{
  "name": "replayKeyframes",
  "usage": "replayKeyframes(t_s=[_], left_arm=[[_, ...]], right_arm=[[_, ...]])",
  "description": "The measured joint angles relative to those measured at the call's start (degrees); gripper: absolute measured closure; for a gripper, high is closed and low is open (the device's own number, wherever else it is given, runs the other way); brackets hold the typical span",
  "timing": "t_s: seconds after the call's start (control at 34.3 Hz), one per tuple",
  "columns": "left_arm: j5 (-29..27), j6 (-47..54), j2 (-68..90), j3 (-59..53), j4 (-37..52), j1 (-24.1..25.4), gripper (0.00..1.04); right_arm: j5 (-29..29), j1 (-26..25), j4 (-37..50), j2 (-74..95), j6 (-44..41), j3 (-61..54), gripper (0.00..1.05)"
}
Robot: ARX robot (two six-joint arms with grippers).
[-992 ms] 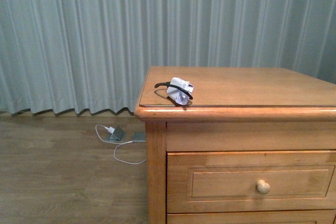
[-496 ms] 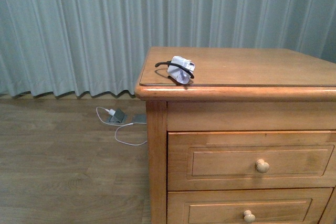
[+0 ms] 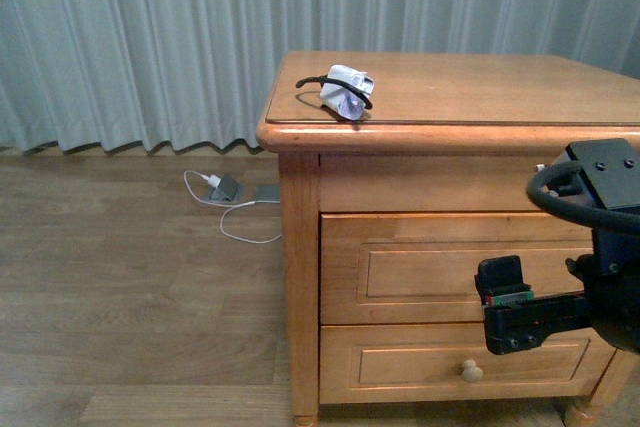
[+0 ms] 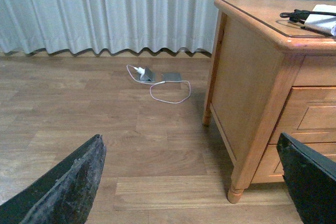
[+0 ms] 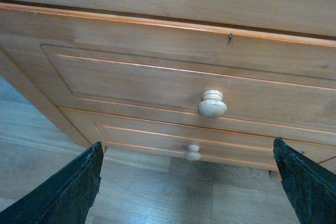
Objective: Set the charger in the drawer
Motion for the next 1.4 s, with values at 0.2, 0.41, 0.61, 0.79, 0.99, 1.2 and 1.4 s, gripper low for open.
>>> replayKeyframes(t_s=[0.2, 0.41, 0.61, 0.79, 0.99, 1.2, 1.4], left_arm=[[0.0, 0.0, 0.0, 0.0, 0.0, 0.0, 0.06], [0.0, 0.0, 0.0, 0.0, 0.0, 0.0, 0.06], [0.0, 0.0, 0.0, 0.0, 0.0, 0.0, 0.06], [0.0, 0.0, 0.0, 0.0, 0.0, 0.0, 0.06], [0.0, 0.0, 0.0, 0.0, 0.0, 0.0, 0.06], [0.0, 0.0, 0.0, 0.0, 0.0, 0.0, 0.06], [0.0, 0.0, 0.0, 0.0, 0.0, 0.0, 0.06]], right_arm=[[2.5, 0.1, 2.2, 8.8, 1.3, 6.5, 0.09], [3.0, 0.5, 2.8, 13.1, 1.4, 10.3, 0.09], [3.6, 0.5, 2.8, 16.8, 1.4, 13.6, 0.09], [3.8, 0.5, 3.0, 17.6, 1.4, 14.2, 0.09], [4.0, 0.5, 3.0, 18.5, 1.3, 15.1, 0.09], [4.5, 0.4, 2.7, 20.2, 1.2, 16.1, 0.09], [4.9, 0.1, 2.6, 21.0, 1.0, 16.5, 0.09]])
